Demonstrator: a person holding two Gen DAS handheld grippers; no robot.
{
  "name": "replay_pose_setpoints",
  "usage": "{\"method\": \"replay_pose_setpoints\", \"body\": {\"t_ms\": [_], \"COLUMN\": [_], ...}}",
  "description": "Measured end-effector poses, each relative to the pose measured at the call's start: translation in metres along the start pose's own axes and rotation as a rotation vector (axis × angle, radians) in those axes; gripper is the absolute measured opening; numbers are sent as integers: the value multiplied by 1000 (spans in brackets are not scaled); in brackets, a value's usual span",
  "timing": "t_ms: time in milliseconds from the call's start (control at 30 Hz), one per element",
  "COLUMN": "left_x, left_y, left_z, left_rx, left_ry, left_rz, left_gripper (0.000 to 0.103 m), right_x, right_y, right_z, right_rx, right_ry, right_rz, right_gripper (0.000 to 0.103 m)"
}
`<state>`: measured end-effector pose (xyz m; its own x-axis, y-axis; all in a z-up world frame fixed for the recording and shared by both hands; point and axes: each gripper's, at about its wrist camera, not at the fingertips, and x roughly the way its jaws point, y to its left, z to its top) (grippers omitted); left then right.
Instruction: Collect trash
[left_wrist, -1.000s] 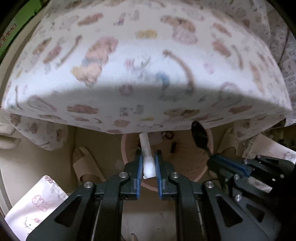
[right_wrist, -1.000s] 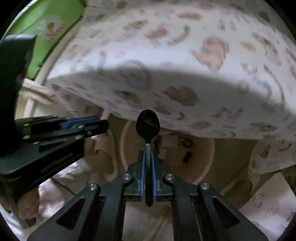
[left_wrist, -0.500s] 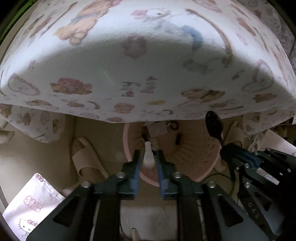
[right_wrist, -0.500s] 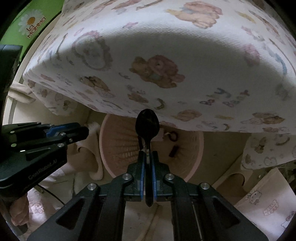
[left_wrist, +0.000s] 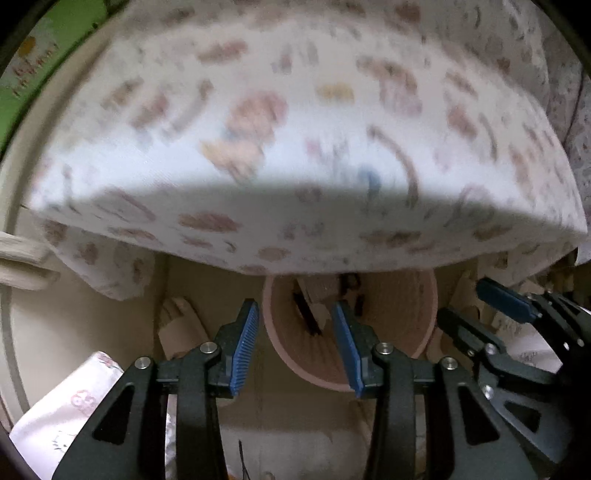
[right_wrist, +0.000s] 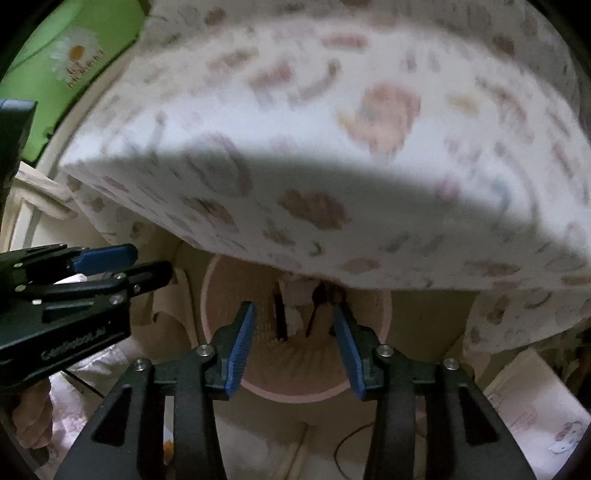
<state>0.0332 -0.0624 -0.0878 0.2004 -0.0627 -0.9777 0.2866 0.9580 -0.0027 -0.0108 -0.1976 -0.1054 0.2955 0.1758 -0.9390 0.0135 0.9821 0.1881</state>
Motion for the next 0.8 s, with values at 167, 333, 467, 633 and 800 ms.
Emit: {"method": "replay_pose_setpoints", "body": {"t_ms": [167,333,467,633,800], "left_x": [-30,-56,-76,-93,-104], "left_y": [9,12,12,10,15], "left_z": [2,3,3,2,2], "left_rx": [-31,-41,-34,-34,-60], "left_ry": [-89,-191,-265,-340,-375], "left_rz": [-25,0,-2,55,33], "left_gripper": [43,45,52,68,84], "right_x": [-37,-69,-88,-108,-119], "right_y": [10,15,14,8,9], "right_z": [0,-2,0,-1,-3], "right_rx": [-41,-64,-60,-57,-54], "right_ry": [-120,-240,-303,-363,-402], "right_rz": [-26,-58,-63,-84,-98], "right_gripper": [51,55,57,57,64]}}
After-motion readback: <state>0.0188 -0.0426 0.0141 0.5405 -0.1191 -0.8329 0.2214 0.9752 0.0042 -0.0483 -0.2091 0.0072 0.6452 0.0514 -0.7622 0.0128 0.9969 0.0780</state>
